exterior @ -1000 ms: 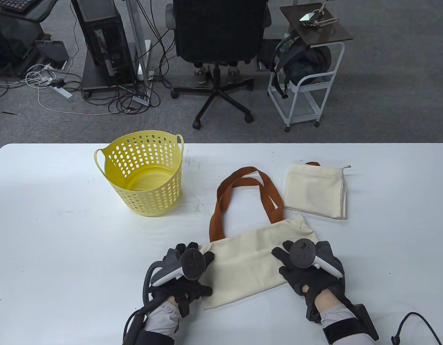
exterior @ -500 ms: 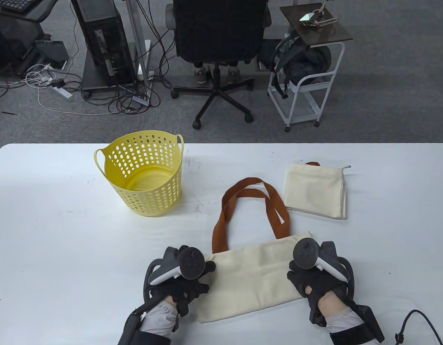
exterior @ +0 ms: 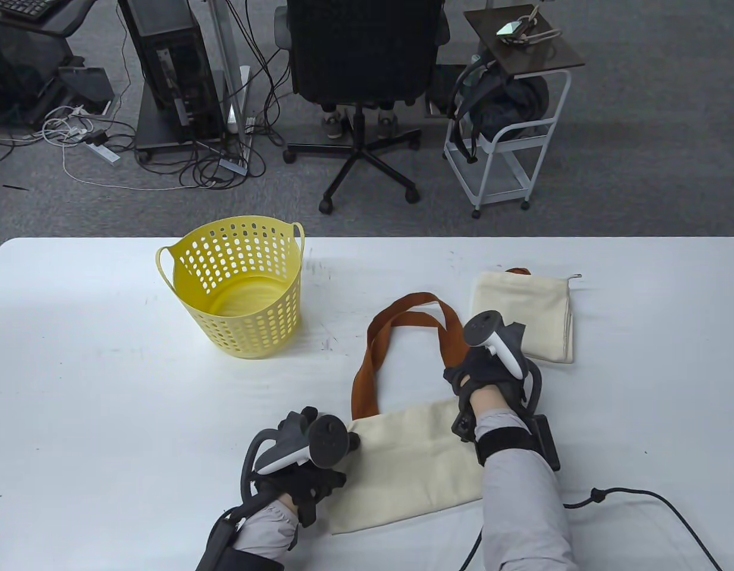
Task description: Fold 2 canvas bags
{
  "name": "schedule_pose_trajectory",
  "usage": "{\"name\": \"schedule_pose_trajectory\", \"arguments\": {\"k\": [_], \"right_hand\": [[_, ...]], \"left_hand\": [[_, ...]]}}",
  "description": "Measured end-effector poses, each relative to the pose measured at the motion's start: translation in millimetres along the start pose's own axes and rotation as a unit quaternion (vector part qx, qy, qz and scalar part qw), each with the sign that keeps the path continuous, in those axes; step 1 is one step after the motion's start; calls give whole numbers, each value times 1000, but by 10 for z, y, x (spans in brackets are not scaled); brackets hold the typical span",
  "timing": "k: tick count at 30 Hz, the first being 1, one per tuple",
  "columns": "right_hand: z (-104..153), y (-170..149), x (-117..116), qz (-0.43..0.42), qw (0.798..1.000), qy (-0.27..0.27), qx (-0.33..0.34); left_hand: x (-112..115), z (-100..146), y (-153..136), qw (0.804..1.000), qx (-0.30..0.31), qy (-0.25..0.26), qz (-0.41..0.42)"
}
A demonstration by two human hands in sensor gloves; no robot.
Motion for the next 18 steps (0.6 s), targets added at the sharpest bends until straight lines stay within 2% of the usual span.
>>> {"name": "schedule_pose_trajectory", "arguments": {"k": [3,6,8,10,12,13,14,18], "right_hand": [[-1,282,-116,51,998,-28,23],[27,502,-212,72,996,-30,48],[53,623,-267,66,996,-11,64],[78,731,-341,61,996,34,62],[98,815,-438,61,992,101,46],[102,832,-465,61,991,116,41],[110,859,-504,63,990,125,33],[127,938,-620,81,991,106,15]], "left_hand": [[-4,-8,-8,1000,0,-5,10],[-8,-15,-12,1000,0,-9,15],[-8,-17,-16,1000,0,-11,19],[-10,-18,-22,1000,0,-11,20],[-11,-18,-25,1000,0,-12,21],[-11,-18,-24,1000,0,-12,21],[-11,-20,-24,1000,0,-12,21],[-12,-23,-24,1000,0,-10,20]]}}
Point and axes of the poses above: the tracker on the back of each hand, its own y axis roughly to the thumb side, its own z axis roughly from the fingertips to the wrist, x = y × z, the point moved 1 cm from there along -z, roughly from the wrist to the fingertips, and after that the axes turned 4 degrees about -y, right-handed, at the moved point
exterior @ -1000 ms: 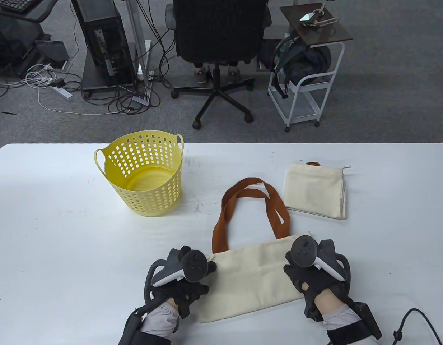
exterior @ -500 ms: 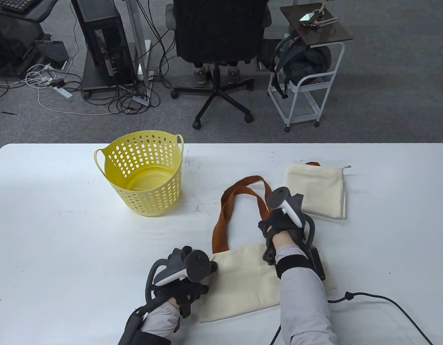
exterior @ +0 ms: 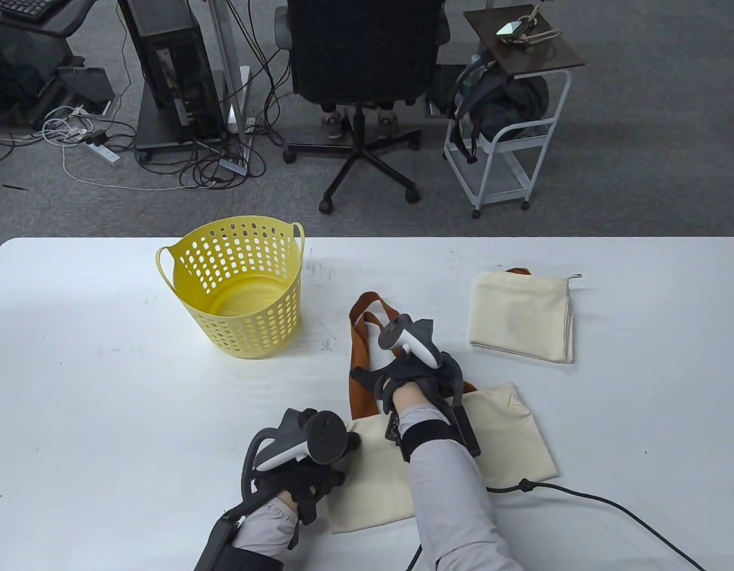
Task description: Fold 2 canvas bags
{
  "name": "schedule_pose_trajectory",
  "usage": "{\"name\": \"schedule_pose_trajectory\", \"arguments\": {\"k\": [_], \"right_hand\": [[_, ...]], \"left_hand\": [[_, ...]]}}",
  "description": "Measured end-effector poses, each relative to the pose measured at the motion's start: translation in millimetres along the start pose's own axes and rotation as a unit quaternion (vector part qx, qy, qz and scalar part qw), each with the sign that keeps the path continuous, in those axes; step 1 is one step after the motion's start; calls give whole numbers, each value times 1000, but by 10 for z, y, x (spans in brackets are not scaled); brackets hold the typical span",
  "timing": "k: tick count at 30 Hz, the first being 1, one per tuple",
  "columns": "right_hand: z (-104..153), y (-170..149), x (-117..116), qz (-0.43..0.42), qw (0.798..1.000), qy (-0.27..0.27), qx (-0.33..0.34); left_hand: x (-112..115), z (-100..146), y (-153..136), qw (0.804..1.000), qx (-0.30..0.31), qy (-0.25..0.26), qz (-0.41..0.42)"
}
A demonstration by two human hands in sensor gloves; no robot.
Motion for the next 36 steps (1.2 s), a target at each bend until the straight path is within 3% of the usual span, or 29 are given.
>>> {"name": "schedule_pose_trajectory", "arguments": {"k": [6,10,14,20,26,30,33,34,36], "right_hand": [[16,79,-91,-7,1000,-15,-4],[35,130,-152,37,998,-42,-1],[66,48,-45,-34,995,-94,9],[56,-156,119,-16,977,-210,-29],[-9,-400,263,8,966,-250,-62],[-46,-589,334,-54,971,-230,-36],[-68,-745,458,-144,978,-149,-2],[-32,-801,517,-176,975,-135,19],[64,-858,601,-227,960,-158,47]], "left_hand": [[-1,-4,5,1000,-1,2,-2],[0,-2,14,1000,-4,3,-6],[1,3,43,1000,-9,7,-21],[2,7,50,1000,-12,9,-26],[-1,6,45,1000,-13,7,-21],[0,6,41,1000,-13,6,-18],[4,6,36,1000,-16,5,-17],[4,7,34,1000,-17,5,-17],[5,4,33,1000,-19,4,-16]]}}
Point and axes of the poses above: the tracker on the back of each hand, its own y axis roughly to the thumb side, its own z axis roughly from the fingertips to the wrist, x = y × z, the point moved 1 cm from there along -z, roughly from the wrist to the fingertips, and after that the axes turned 4 degrees about -y, right-handed, at the moved point
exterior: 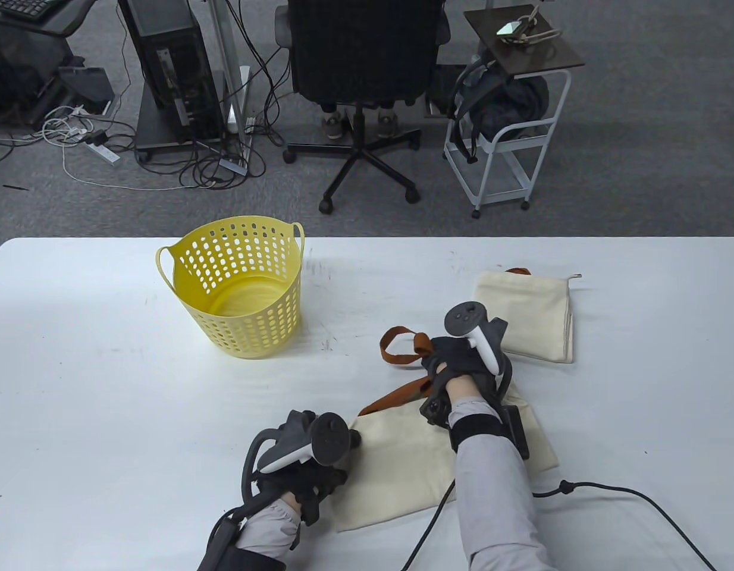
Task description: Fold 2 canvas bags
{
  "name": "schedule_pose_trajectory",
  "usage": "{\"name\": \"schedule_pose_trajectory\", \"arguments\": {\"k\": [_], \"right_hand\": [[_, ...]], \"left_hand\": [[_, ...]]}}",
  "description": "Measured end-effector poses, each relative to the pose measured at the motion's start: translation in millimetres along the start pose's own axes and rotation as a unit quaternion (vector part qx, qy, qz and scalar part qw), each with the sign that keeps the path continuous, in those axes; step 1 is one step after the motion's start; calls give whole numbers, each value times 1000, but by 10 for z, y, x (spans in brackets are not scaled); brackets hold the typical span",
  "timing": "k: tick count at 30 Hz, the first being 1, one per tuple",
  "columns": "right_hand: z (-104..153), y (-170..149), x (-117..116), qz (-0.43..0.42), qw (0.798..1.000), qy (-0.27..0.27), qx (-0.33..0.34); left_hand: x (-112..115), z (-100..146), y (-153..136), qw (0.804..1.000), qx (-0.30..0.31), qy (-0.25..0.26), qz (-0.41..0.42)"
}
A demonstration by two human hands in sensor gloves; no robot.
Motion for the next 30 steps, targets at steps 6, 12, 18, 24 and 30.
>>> {"name": "schedule_pose_trajectory", "arguments": {"k": [6,12,18,24,30], "right_hand": [[369,203,431,-23,996,23,82],[702,205,559,49,990,49,123],[833,-180,410,100,986,38,130],[919,-681,57,98,987,56,112],[980,-917,-279,140,980,115,87]], "left_hand": [[-5,-1,-13,1000,-6,0,1],[-7,1,-38,1000,-5,-4,5],[-4,2,-43,1000,-9,-3,-1],[-8,-7,-90,1000,-19,-3,10],[5,-11,-123,999,-26,8,30]]}}
Point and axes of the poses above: the tracker on the back of each hand, its own y axis roughly to the thumb side, its own z axis roughly from the fingertips to the wrist, x = y × z, the point moved 1 cm from there along -z, roughly from the wrist to the fingertips, and after that the axes turned 4 degrees about -y, right-handed, at the moved point
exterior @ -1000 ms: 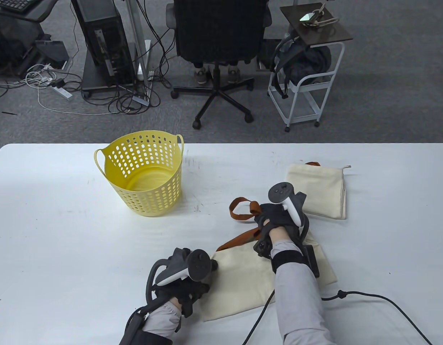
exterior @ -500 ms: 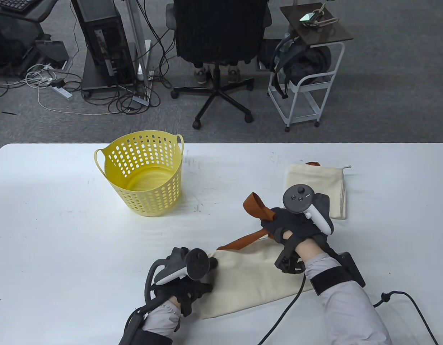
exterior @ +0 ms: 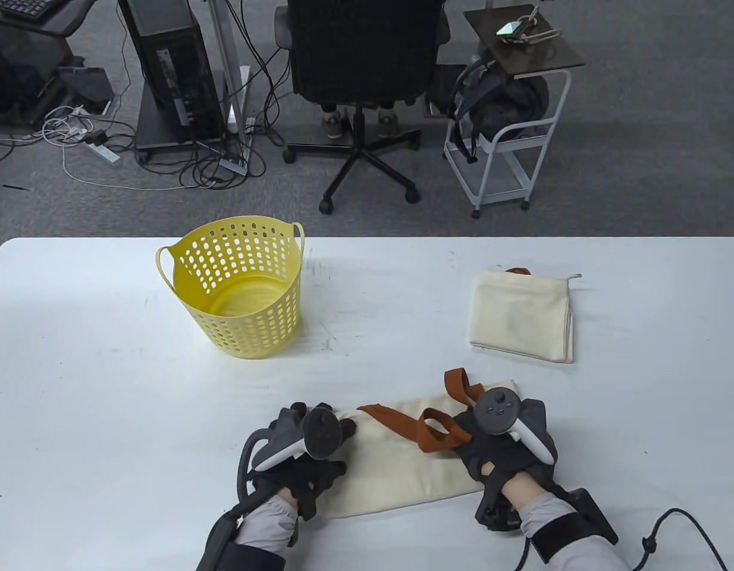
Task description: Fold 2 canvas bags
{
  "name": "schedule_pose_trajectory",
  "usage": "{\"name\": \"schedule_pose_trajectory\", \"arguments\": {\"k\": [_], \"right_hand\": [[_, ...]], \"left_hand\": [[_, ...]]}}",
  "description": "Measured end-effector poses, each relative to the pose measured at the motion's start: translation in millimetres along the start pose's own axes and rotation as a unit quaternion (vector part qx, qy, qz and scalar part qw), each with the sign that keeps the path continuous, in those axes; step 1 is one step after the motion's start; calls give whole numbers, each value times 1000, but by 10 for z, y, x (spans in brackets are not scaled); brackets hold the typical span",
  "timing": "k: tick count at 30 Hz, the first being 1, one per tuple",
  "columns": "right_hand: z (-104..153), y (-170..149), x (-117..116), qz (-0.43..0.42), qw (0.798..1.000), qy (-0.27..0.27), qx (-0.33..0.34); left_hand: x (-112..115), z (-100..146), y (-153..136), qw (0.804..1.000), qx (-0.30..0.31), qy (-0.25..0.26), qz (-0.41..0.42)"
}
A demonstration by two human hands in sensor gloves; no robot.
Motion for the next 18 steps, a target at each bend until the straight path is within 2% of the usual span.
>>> {"name": "schedule_pose_trajectory", "arguments": {"k": [3,6,7,9,10,13,15,18], "right_hand": [[6,26,-85,36,999,9,-5],[2,54,-116,56,998,9,-7],[-2,54,-115,54,998,10,-8],[-5,48,-111,49,999,12,-7],[-5,46,-109,49,999,12,-6],[-7,47,-107,47,999,9,-8],[-5,53,-106,51,999,1,-10],[2,63,-110,57,998,-9,-11]], "left_hand": [[-9,27,71,999,-4,27,-20],[-106,130,255,994,12,60,-87],[-143,170,319,993,24,74,-87],[-216,252,530,991,89,84,-52],[-224,261,602,990,115,73,-38],[-176,228,881,979,202,-17,18],[-75,168,1084,967,227,-85,77],[85,28,1316,957,240,-121,108]]}}
Point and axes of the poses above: the tracker on the back of each hand, its own y axis roughly to the thumb side, its own z axis roughly from the fingertips to the wrist, x = y × z, the point moved 1 cm from there along -z, roughly from the wrist to the fingertips, and after that the axes turned 4 degrees about -y, right-handed, at the moved point
